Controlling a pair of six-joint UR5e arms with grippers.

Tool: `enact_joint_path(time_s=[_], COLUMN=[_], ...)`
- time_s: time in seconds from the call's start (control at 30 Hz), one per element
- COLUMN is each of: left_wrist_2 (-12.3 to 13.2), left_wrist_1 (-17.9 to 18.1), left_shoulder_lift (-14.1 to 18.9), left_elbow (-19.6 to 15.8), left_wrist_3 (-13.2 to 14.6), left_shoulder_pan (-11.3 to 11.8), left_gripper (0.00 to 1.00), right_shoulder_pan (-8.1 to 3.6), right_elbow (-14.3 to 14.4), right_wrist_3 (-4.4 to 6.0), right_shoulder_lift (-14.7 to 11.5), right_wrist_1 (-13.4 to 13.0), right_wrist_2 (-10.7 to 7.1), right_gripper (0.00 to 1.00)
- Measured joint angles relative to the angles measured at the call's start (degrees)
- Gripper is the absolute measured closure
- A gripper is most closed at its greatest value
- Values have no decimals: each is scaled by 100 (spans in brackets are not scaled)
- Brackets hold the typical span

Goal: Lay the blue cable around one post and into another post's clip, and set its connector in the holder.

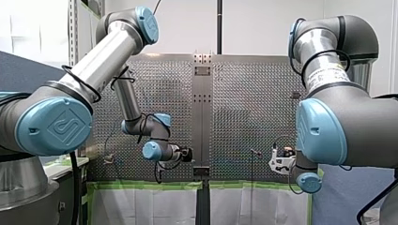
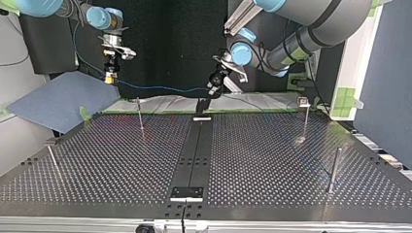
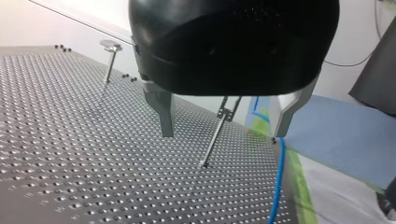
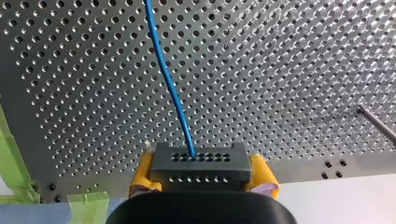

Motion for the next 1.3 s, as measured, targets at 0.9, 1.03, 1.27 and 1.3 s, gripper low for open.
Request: enact_joint_path(time_s=[0.9,1.03,1.27,1.3], left_wrist_2=[-151,-165,-317,-337], left_wrist_1=[1141,1100,994,991], left_shoulder_lift=[-752,-754,-756,-756], left_elbow=[382,471,599,607], left_wrist_3=[340,297,276,282], left_shoulder_pan=[-234,-297,-380,-390], left_gripper=[0,0,0,0], right_shoulder_pan=[-22,-21,-19,-20], right_elbow=[-31,-30,-30,-30], right_wrist_3=[10,8,1,0], right_shoulder_lift=[-2,-1,-2,-3], right_wrist_1=[-3,0,5,6], right_wrist_2=[1,1,1,2], right_gripper=[82,82,82,82])
